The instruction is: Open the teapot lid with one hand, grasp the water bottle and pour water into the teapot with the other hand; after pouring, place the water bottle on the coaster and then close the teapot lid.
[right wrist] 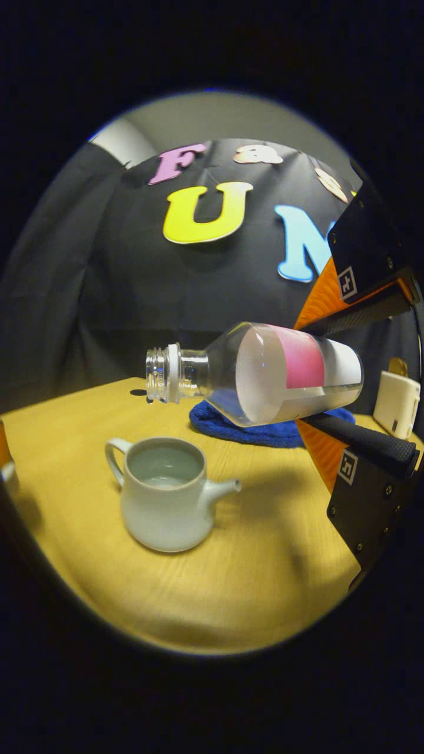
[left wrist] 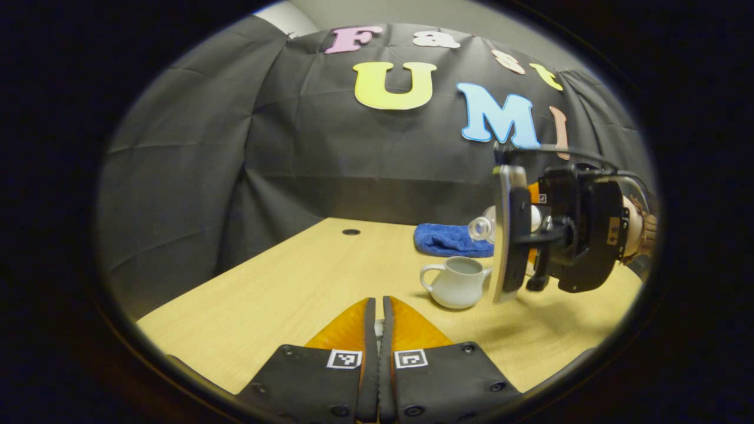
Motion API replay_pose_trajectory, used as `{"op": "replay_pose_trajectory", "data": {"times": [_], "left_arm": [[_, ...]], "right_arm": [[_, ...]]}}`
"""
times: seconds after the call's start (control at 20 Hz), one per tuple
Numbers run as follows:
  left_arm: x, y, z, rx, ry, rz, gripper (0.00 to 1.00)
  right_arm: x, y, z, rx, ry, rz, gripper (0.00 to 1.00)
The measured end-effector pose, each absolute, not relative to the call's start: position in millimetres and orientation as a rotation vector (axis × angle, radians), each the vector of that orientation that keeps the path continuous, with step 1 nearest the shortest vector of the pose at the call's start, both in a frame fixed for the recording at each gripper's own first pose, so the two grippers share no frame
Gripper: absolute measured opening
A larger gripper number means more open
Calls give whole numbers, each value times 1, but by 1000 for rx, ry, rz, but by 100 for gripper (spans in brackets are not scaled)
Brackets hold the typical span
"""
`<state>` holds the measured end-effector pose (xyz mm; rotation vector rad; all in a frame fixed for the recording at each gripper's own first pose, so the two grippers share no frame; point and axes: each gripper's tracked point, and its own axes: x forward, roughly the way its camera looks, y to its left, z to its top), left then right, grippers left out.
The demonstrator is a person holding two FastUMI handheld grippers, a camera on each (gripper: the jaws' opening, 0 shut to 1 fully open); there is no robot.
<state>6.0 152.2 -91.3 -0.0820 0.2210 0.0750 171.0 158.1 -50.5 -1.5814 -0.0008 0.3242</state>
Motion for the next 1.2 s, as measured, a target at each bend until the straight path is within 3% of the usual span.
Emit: {"op": "replay_pose_trajectory", "data": {"times": [0.4, 1.2], "left_arm": [[5, 147, -87, -80, 216, 70, 6], [11, 133, -83, -84, 219, 59, 7]], "right_arm": [[169, 144, -53, -1147, 122, 373, 77], [194, 45, -88, -308, 321, 311, 77]]}}
